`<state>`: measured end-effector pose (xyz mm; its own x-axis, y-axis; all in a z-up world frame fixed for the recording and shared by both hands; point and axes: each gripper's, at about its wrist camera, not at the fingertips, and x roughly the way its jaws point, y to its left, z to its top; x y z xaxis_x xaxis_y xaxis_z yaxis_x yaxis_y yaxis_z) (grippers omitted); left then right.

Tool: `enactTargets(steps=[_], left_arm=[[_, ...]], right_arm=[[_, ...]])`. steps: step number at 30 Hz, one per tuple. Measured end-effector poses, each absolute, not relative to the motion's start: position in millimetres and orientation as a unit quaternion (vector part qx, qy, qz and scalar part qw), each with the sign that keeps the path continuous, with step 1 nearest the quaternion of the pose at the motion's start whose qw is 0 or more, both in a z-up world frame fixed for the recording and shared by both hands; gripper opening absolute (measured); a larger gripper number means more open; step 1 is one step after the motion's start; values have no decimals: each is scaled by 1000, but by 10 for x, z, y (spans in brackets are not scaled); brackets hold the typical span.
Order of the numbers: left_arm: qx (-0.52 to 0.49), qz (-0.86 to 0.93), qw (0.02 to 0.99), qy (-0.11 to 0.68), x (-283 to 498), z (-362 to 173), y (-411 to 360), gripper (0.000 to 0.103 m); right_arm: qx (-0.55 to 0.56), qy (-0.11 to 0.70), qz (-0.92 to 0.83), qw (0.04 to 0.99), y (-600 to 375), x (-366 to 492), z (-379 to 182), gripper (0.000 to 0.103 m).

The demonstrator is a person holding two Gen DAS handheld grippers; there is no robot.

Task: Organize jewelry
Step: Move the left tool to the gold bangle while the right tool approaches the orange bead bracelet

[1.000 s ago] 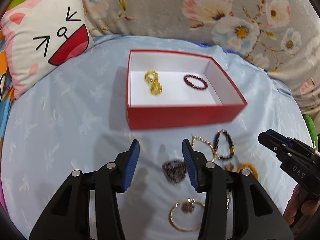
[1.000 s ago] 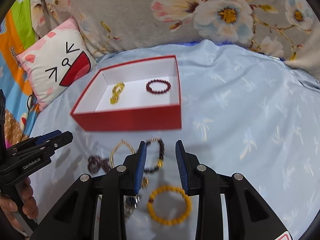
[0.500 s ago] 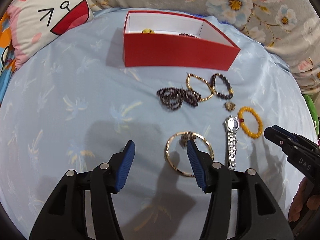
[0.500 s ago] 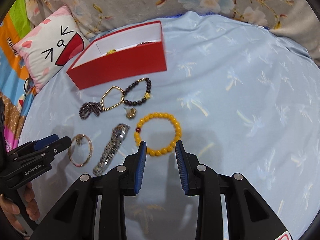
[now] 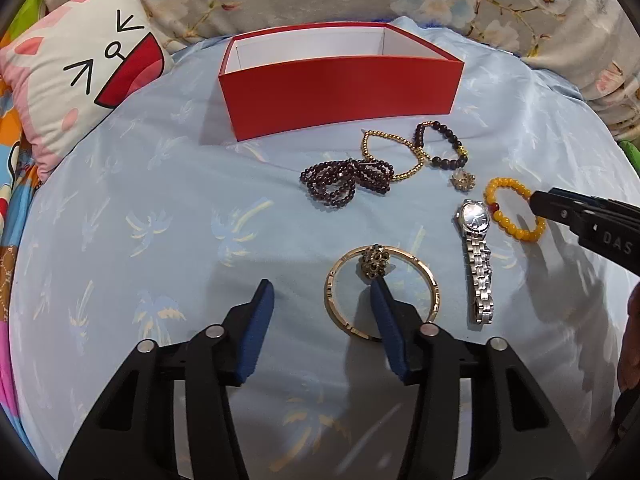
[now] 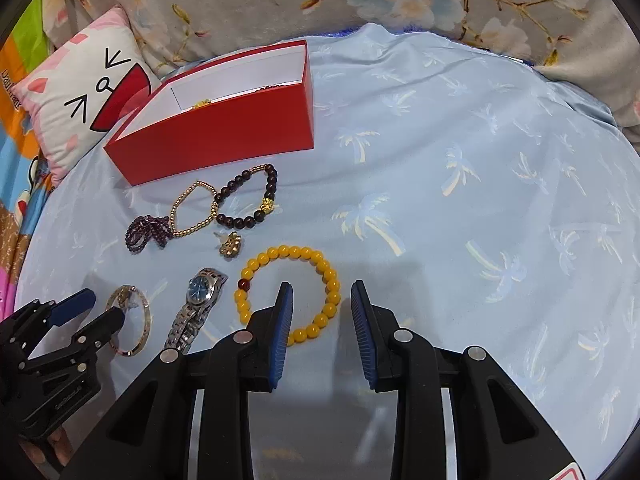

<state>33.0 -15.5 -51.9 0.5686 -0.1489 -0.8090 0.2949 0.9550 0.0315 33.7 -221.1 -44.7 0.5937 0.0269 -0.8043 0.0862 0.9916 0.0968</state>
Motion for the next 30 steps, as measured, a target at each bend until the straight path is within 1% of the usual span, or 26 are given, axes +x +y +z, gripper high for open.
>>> enactTargets(steps=[1, 2, 6, 8, 10, 12, 13, 14, 15, 16, 18, 23, 30], left_arm=[[83, -128, 882, 445, 326, -518, -162, 42], [85, -131, 883, 443, 319, -517, -172, 37], [89, -138, 884, 437, 300, -518, -207, 26], [90, -143, 884, 435, 288, -517, -213, 13], [82, -148, 883, 437, 294, -513, -194, 11], [66, -159, 879, 444, 306, -501, -165, 12], [56, -164, 877, 447, 308, -494, -154, 16], [47, -169, 875, 450, 305, -489, -148, 31], [41, -170, 875, 451, 292, -481, -152, 43], [38, -168, 877, 448, 270, -470, -159, 66], [39, -165, 883, 437, 214, -438, -205, 80], [88, -150, 881, 440, 231, -545, -373, 80], [94, -148, 883, 435, 256, -577, -407, 79]], right_arm=[[63, 451, -17, 890, -2219, 358, -457, 30], [64, 452, -17, 890, -2224, 373, -466, 30], [64, 457, -18, 887, -2223, 419, -528, 27], [58, 455, -18, 888, -2206, 410, -528, 24], [55, 454, -20, 889, -2196, 408, -531, 22], [56, 454, -19, 889, -2201, 405, -533, 22], [59, 454, -18, 889, -2210, 403, -534, 22], [62, 454, -17, 889, -2217, 406, -532, 22], [65, 455, -17, 888, -2223, 406, -532, 22], [68, 455, -16, 888, -2229, 406, -532, 22], [71, 455, -15, 888, -2242, 405, -534, 22], [73, 455, -14, 887, -2250, 403, -532, 22], [75, 455, -13, 887, -2254, 400, -531, 22]])
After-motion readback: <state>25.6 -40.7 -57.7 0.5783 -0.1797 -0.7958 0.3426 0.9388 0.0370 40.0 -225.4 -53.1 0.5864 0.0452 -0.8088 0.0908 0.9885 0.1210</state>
